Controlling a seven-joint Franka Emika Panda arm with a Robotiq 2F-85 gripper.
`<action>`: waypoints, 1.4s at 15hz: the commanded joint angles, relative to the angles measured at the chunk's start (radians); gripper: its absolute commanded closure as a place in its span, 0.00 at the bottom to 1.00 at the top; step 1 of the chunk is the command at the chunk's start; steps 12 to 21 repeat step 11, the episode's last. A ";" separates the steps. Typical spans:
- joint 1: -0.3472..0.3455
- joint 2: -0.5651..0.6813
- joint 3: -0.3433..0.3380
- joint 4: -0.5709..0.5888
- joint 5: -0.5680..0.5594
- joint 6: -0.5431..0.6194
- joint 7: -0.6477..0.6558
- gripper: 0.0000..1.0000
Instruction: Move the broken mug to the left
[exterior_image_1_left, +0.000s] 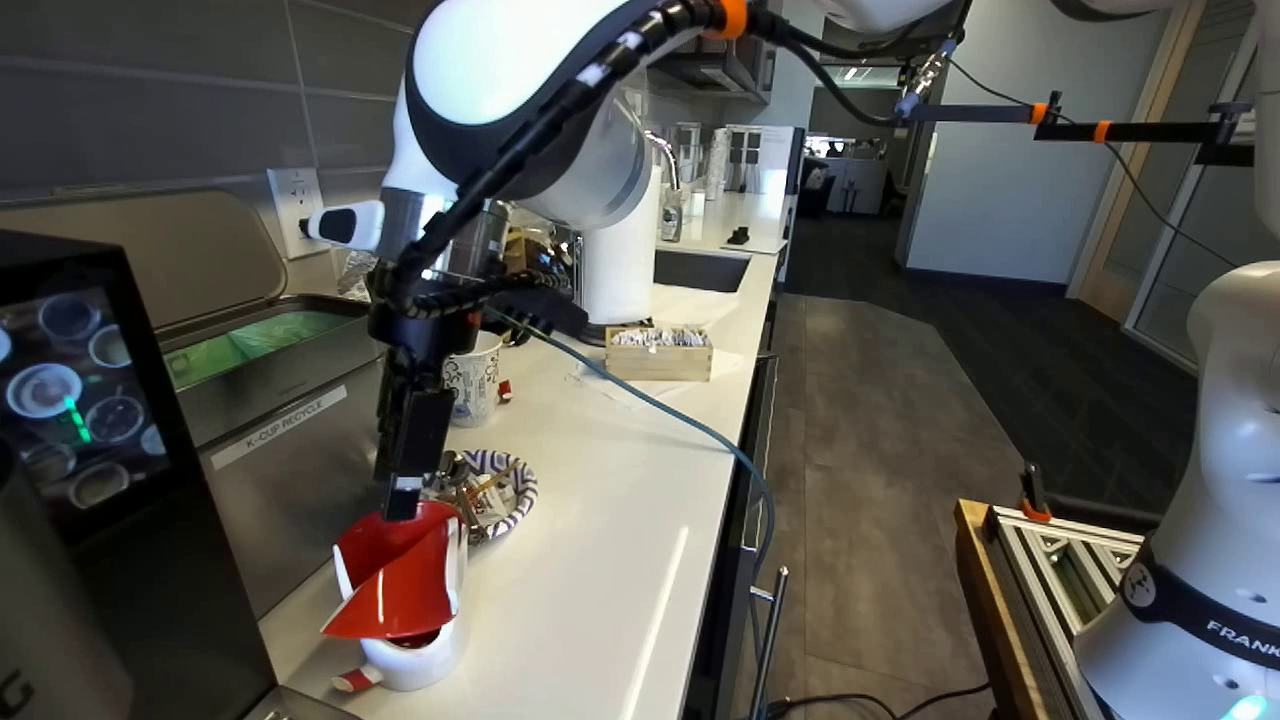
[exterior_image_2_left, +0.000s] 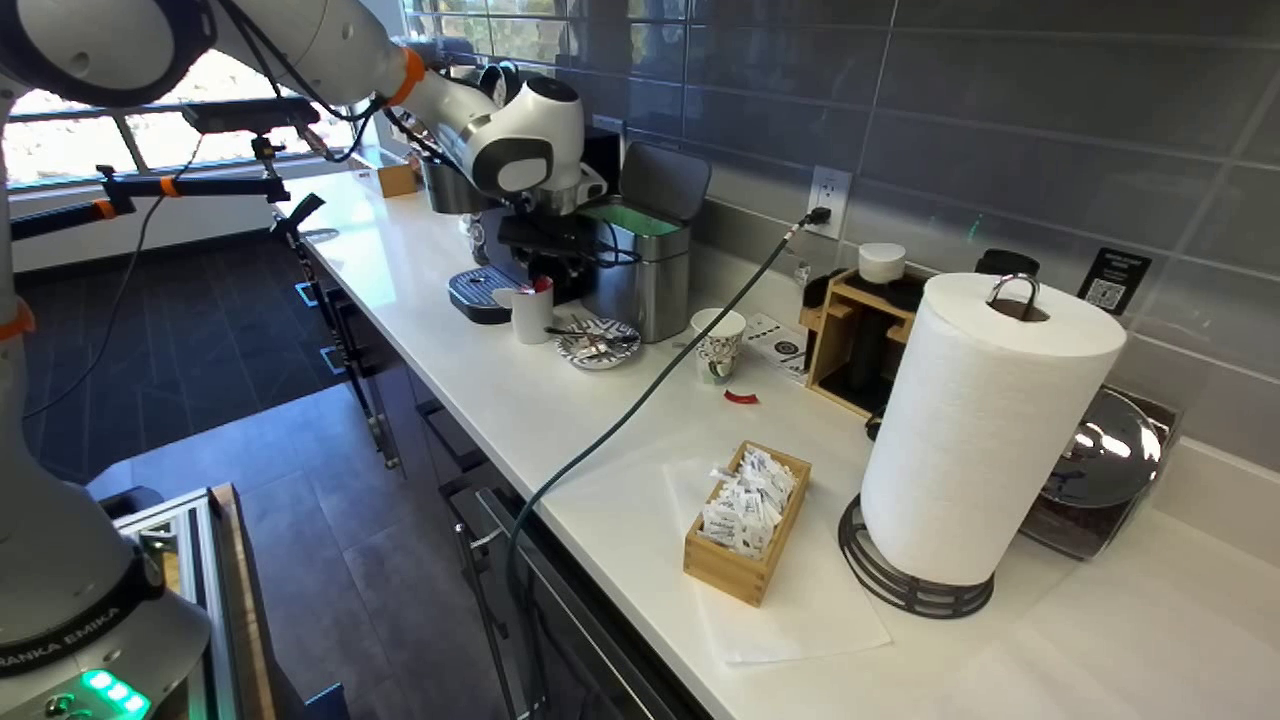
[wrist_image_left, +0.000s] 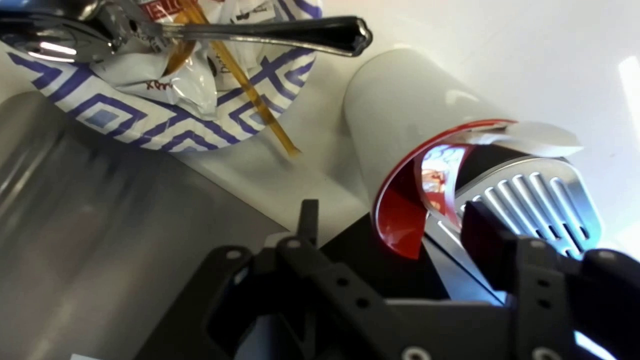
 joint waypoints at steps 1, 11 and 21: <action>-0.017 -0.085 0.005 -0.087 -0.031 -0.024 -0.044 0.00; -0.007 -0.292 -0.051 -0.377 0.034 0.108 -0.056 0.00; -0.007 -0.292 -0.051 -0.377 0.034 0.108 -0.056 0.00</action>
